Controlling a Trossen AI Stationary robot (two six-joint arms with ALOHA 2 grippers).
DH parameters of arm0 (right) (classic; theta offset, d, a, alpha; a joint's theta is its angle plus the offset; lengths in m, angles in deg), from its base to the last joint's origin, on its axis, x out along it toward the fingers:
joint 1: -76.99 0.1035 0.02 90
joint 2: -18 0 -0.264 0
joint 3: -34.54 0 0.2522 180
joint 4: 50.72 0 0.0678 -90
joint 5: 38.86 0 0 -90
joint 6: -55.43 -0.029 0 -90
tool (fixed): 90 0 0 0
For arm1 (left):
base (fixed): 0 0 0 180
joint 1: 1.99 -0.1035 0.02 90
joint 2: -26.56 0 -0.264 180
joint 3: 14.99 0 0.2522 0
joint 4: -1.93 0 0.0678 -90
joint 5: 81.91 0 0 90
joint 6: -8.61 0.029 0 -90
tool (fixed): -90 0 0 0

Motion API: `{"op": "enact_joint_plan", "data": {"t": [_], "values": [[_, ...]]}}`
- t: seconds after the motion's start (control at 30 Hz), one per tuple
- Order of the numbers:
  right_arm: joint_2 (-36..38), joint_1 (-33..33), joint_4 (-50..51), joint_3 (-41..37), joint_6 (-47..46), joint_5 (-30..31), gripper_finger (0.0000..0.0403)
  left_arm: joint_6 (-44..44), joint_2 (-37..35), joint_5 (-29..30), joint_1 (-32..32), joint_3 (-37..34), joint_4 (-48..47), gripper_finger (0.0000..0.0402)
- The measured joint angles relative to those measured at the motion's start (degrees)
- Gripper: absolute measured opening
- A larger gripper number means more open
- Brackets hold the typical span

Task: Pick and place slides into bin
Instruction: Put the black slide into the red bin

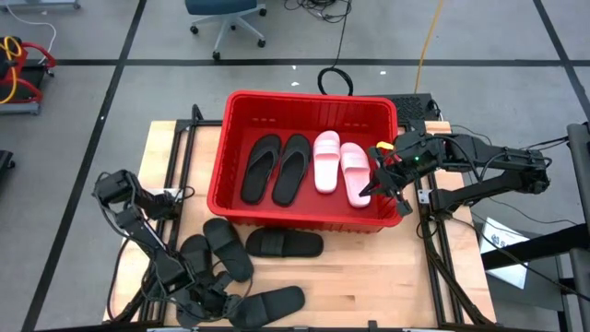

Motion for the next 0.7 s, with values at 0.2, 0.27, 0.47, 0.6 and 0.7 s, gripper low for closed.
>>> {"op": "enact_joint_plan", "data": {"t": [0.2, 0.27, 0.47, 0.6, 0.7], "values": [[0.0, 0.0, 0.02, 0.0, 0.01, -0.01, 0.0, -1.98, 0.0, -0.53, -0.08, 0.02, -2.88, 0.0122], [0.0, 0.0, 0.02, 0.0, 0.01, 0.0, 0.0, -2.06, 0.0, -0.57, -0.05, 0.03, -2.81, 0.0122], [0.0, 0.0, 0.0, 0.0, 0.01, -0.01, 0.0, -3.19, 0.51, -0.59, -1.05, 0.04, -4.1, 0.0122], [0.0, 0.0, 0.01, 0.0, 0.01, -0.01, 0.0, -3.27, 1.58, -2.91, -2.33, 0.09, -3.91, 0.0122], [0.0, 0.0, 0.02, 0.0, 0.01, -0.01, 0.0, -3.18, 1.78, -3.66, -2.73, 0.04, -3.69, 0.0122]]}}
